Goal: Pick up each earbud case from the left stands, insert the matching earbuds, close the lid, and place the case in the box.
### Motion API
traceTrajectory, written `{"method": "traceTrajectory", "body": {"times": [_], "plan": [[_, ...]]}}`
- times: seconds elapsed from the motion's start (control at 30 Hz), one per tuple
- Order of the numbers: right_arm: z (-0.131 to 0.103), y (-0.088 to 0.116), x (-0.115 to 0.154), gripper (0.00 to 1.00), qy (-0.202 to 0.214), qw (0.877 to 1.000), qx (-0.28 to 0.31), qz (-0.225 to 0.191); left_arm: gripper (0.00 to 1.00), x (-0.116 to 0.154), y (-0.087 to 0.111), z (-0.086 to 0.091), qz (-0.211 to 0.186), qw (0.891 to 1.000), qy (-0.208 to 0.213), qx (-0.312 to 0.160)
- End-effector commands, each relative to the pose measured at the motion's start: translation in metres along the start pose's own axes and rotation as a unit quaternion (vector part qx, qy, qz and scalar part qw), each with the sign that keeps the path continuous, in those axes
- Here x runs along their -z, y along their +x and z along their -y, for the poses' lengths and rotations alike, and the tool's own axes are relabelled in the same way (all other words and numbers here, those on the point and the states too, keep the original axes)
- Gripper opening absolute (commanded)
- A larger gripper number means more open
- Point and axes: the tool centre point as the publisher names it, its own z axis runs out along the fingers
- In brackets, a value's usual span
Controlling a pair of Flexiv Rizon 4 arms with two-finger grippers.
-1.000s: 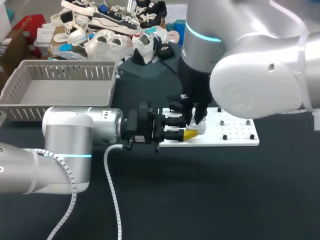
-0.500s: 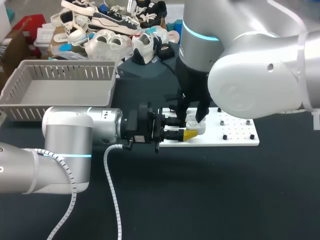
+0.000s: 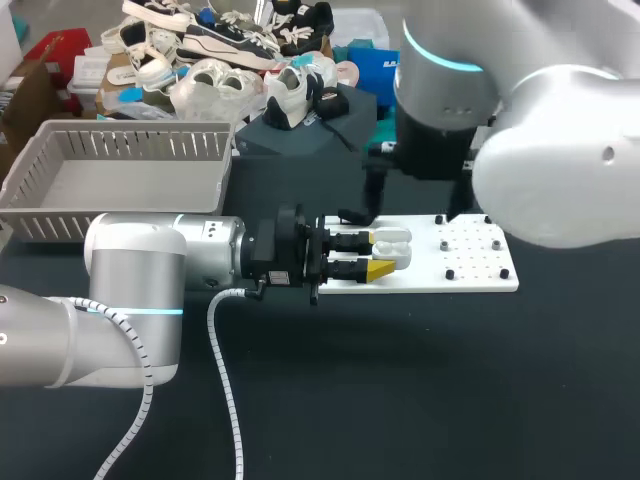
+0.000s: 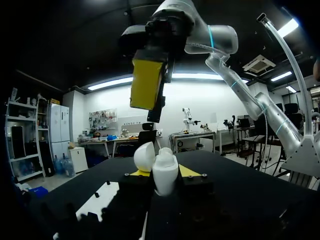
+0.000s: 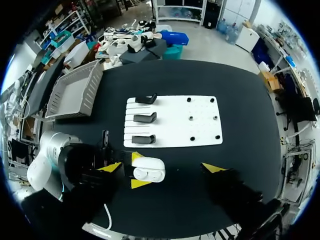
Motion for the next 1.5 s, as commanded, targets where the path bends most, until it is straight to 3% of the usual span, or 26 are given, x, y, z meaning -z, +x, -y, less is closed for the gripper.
{"method": "traceTrajectory", "body": {"times": [0.03, 0.87, 1.5], "plan": [[0.016, -0.002, -0.004, 1.0, -0.004, 0.999, -0.023, 0.037, 0.0, 0.0, 0.001, 0.0, 0.001, 1.0, 0.0, -0.001], [0.031, -0.02, -0.035, 1.0, 0.012, 0.999, -0.05, 0.017, 0.0, 0.0, 0.001, 0.0, 0.001, 1.0, 0.0, -0.001], [0.028, -0.01, -0.044, 1.0, 0.0, 0.999, -0.053, -0.007, 0.0, 0.0, 0.001, 0.0, 0.001, 1.0, 0.0, -0.001]]}}
